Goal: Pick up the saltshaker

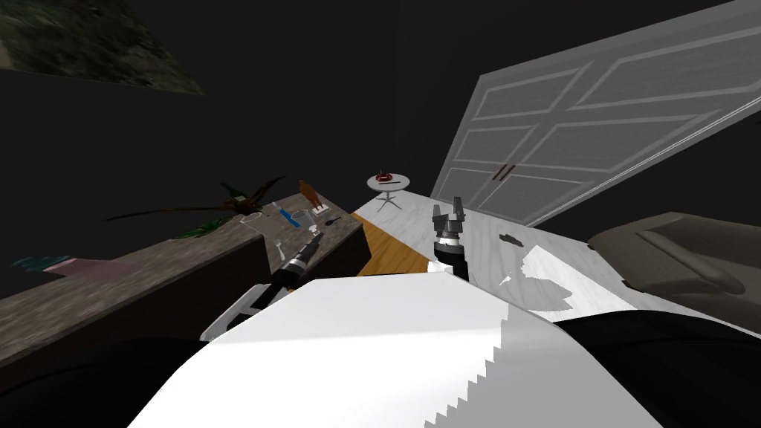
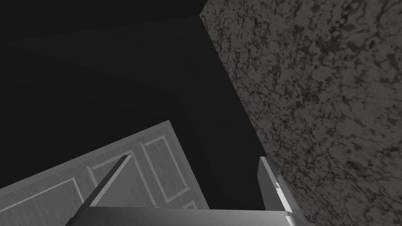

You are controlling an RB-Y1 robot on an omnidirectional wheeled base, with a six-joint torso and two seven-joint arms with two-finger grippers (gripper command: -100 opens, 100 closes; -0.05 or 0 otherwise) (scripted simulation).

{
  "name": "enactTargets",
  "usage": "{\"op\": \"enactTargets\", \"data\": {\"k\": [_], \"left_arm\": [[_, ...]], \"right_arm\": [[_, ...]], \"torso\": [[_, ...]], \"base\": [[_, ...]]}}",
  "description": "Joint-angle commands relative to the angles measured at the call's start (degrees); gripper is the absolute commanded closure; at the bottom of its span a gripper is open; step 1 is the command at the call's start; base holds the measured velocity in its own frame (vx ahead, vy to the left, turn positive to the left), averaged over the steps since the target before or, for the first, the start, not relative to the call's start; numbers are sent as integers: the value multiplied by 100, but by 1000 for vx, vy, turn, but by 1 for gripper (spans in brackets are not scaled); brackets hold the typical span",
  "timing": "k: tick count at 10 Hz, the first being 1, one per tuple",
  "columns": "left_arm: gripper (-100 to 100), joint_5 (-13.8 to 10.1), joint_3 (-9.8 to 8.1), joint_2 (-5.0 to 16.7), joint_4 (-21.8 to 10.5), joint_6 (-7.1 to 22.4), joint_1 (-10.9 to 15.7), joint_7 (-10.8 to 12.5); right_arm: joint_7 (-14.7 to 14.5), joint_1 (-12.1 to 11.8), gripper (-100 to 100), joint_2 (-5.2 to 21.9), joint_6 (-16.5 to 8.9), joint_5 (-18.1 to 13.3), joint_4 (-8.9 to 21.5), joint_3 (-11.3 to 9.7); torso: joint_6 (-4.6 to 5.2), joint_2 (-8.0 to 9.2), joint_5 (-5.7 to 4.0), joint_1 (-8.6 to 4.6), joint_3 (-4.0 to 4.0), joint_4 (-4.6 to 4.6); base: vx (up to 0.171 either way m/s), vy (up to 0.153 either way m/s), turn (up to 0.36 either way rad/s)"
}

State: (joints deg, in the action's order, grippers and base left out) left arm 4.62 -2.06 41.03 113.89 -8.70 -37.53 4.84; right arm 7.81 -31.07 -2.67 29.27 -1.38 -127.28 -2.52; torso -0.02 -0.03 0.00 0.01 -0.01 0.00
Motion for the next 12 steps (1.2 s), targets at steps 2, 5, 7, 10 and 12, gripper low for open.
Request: {"op": "enactTargets", "data": {"k": [2, 5, 7, 10, 12], "left_arm": [[-100, 18, -8, 353, -98, 233, -81, 68], [-100, 54, 7, 767, -307, 480, -149, 133], [-100, 92, 22, 1143, -526, 737, -220, 201], [-100, 130, 37, 1671, -750, 996, -290, 269], [-100, 167, 52, 2077, -969, 1246, -356, 335]], "right_arm": [[0, -1, 0, 0, 0, 0, 0, 0], [0, 0, 0, 0, 0, 0, 0, 0], [0, 0, 0, 0, 0, 0, 0, 0], [0, -1, 0, 0, 0, 0, 0, 1], [0, 0, 0, 0, 0, 0, 0, 0]], "torso": [[-3, 1, 0, 0, 1, 1], [-1, 0, 0, -1, 0, 0], [-1, 0, 0, -1, 0, 0], [-4, 0, 0, 0, 0, 0], [-1, -2, 0, -1, -1, 0]], "base": [[2, -3, -83], [3, -5, -147], [3, -6, -163], [3, -4, -137], [5, -6, -199]]}}
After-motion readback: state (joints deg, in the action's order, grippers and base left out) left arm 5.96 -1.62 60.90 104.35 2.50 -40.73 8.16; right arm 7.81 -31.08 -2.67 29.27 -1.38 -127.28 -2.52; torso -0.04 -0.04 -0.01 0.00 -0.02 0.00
